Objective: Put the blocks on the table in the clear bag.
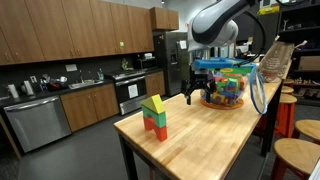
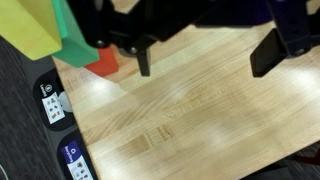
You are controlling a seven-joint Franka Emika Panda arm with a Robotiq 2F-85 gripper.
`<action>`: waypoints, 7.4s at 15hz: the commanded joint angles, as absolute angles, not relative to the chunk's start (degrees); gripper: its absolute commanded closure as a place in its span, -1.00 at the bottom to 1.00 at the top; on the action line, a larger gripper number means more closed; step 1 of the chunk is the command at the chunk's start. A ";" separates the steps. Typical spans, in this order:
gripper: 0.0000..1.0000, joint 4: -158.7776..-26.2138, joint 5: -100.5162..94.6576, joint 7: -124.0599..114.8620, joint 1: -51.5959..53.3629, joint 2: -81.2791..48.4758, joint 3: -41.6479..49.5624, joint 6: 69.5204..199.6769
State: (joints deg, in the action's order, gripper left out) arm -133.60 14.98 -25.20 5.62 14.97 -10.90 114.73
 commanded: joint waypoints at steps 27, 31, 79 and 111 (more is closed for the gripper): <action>-1.00 -120.78 7.13 -18.95 10.65 10.10 -14.90 120.19; -1.00 -118.46 5.46 -15.20 12.25 6.48 -16.05 122.44; 0.63 -117.52 -7.58 -9.97 4.53 14.03 -7.21 118.33; 0.63 -112.46 -13.39 -24.86 -10.39 7.27 5.97 120.66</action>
